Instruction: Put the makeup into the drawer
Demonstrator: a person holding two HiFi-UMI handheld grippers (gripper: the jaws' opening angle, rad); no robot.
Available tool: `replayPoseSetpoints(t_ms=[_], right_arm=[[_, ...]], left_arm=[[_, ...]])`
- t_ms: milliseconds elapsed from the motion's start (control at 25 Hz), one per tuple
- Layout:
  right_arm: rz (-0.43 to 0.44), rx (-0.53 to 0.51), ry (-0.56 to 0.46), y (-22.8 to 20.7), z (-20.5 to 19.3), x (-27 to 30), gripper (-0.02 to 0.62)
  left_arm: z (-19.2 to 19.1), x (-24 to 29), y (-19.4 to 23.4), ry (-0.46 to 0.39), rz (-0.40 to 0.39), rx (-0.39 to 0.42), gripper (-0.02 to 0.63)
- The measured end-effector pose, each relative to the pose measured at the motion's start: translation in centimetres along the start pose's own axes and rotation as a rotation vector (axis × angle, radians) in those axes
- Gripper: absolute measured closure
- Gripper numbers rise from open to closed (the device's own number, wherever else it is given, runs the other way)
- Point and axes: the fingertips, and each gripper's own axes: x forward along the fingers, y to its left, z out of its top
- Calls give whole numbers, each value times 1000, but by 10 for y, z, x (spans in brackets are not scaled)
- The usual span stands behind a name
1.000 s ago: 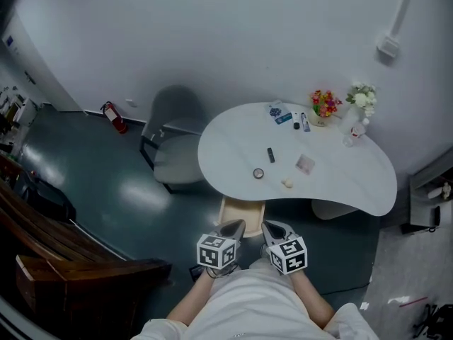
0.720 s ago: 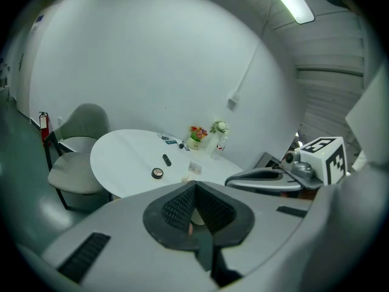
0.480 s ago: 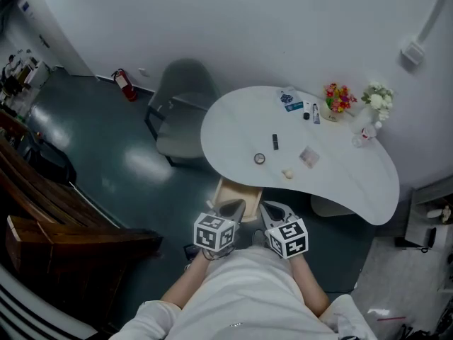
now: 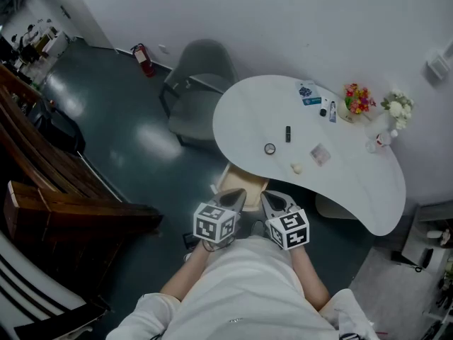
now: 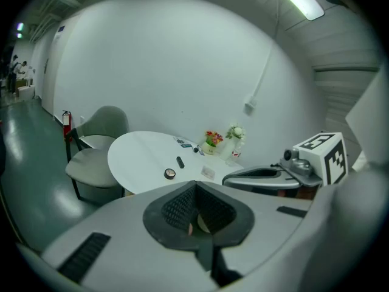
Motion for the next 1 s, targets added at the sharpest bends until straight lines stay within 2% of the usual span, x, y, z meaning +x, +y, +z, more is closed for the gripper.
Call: replayPoseSetpoints(t_ms=[480, 840, 880, 960, 1000], right_arm=[[54, 0, 30, -13, -13, 1, 583], [1, -57, 81, -64, -29, 6, 579], [2, -64, 93, -70, -31, 9, 576], [8, -78, 115, -79, -33, 16, 520], [10, -84, 122, -84, -34, 20, 512]], left_arm=[[-5, 8, -2, -12, 55, -33, 597], [-12, 23, -9, -26, 88, -68, 597], [-14, 24, -9, -28, 95, -77, 597], [-15, 26, -7, -34, 112, -93, 597], [-16, 27, -6, -36, 123, -100, 597]])
